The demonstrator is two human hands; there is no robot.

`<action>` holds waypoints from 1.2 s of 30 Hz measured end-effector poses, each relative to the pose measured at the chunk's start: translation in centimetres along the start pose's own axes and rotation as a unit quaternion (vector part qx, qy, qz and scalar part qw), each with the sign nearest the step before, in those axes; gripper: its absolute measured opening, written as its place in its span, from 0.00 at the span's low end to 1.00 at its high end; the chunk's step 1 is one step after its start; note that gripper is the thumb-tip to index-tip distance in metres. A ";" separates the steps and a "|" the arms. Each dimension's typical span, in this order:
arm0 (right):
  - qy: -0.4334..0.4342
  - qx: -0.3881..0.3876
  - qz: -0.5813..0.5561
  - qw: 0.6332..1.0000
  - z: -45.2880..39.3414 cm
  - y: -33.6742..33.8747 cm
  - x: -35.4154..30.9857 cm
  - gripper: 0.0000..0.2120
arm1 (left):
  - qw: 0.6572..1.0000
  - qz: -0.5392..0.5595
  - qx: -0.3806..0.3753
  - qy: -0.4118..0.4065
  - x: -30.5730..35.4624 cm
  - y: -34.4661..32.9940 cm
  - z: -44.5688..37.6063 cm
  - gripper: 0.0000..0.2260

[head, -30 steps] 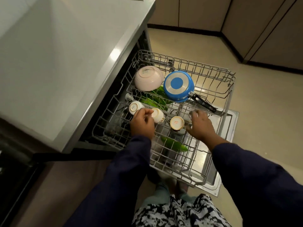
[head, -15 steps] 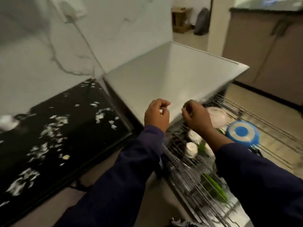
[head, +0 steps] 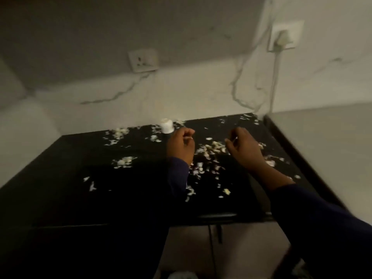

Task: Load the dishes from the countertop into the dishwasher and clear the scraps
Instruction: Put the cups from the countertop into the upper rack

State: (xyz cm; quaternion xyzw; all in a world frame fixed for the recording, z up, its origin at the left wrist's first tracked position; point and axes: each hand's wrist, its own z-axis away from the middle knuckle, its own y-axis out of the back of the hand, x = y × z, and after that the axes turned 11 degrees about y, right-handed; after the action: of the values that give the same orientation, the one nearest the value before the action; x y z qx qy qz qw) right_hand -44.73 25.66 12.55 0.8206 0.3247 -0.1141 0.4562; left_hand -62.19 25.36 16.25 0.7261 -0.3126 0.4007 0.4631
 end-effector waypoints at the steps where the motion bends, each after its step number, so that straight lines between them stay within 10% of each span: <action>1: 0.008 -0.011 -0.009 1.000 -1.3 -1.7 -1.3 0.09 | 1.000 -0.004 0.025 0.008 -1.2 1.8 -1.4 0.09; 14: -0.030 -0.226 -0.021 0.973 -13.5 -16.0 -6.5 0.33 | 0.991 -0.092 0.053 0.086 -9.1 9.7 -12.7 0.11; 36: -0.011 -0.355 0.016 0.935 -30.6 -32.5 1.5 0.36 | 0.970 -0.158 0.085 0.162 -14.2 4.9 -27.3 0.12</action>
State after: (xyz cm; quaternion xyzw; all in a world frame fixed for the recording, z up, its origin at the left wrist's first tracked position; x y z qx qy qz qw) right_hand -67.61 63.60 7.01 0.6092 0.3259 0.0066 0.7230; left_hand -81.13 49.93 12.74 0.7286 -0.0799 0.4599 0.5013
